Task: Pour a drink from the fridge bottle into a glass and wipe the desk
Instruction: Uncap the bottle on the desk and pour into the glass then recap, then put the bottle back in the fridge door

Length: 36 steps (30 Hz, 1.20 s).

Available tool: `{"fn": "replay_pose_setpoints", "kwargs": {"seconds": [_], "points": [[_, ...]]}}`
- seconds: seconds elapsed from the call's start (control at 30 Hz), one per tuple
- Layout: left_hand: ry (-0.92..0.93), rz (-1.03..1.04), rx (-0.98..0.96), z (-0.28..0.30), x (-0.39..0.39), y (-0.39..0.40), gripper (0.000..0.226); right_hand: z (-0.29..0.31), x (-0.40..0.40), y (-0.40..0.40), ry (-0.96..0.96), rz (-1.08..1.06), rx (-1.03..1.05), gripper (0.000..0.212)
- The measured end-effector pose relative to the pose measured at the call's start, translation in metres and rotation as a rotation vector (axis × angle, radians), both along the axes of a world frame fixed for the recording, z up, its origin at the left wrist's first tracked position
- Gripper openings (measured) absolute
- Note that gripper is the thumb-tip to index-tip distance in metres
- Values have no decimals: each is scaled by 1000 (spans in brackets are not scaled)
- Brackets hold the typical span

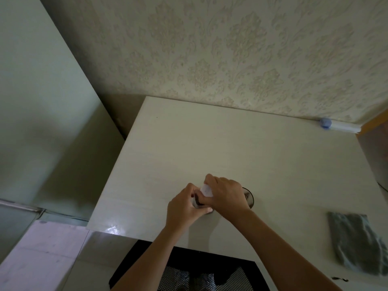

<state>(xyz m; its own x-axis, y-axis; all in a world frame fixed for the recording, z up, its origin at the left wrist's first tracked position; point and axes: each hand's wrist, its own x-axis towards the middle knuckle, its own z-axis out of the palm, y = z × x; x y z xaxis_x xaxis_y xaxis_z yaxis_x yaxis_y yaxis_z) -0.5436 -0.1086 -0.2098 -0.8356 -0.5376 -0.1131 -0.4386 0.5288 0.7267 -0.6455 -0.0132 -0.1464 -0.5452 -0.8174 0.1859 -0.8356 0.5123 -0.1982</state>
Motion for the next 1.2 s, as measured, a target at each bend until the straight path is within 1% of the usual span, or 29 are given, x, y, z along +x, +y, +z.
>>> {"fn": "replay_pose_setpoints", "kwargs": {"seconds": [0.13, 0.23, 0.3, 0.4, 0.47, 0.53, 0.6, 0.73, 0.83, 0.97, 1.07, 1.2], "points": [[-37, 121, -5, 3, -5, 13, 51, 4, 5, -5, -75, -157, 30, 40], [-62, 130, -18, 8, -6, 14, 51, 7, 8, -6, -168, -210, 94, 39], [-61, 138, 1, 8, -5, 14, 51, 9, 10, -6, -194, -235, 94, 39], [-29, 154, 52, 5, 0, 16, 48, 9, 10, -5, -298, -257, 64, 41], [9, 136, 95, 3, 4, 14, 44, 10, 10, -1, -345, -236, 43, 44], [43, 111, 129, 2, 8, 9, 46, 10, 7, 6, -368, -207, 19, 48], [79, 106, 139, 3, 12, 2, 52, 9, 4, 15, -344, -194, -3, 52], [134, 163, 116, 10, 22, -14, 60, 6, 4, 32, -152, -214, -54, 52], [158, 215, 113, 18, 30, -28, 61, 12, 12, 39, -138, -222, -61, 51], [195, 205, 79, 35, 40, -41, 60, 20, 25, 43, -119, -229, -57, 54], [243, 194, 39, 54, 49, -41, 58, 28, 33, 46, -132, -220, -76, 55], [296, 248, 24, 77, 73, -32, 60, 39, 44, 51, -132, -166, -109, 55]]}}
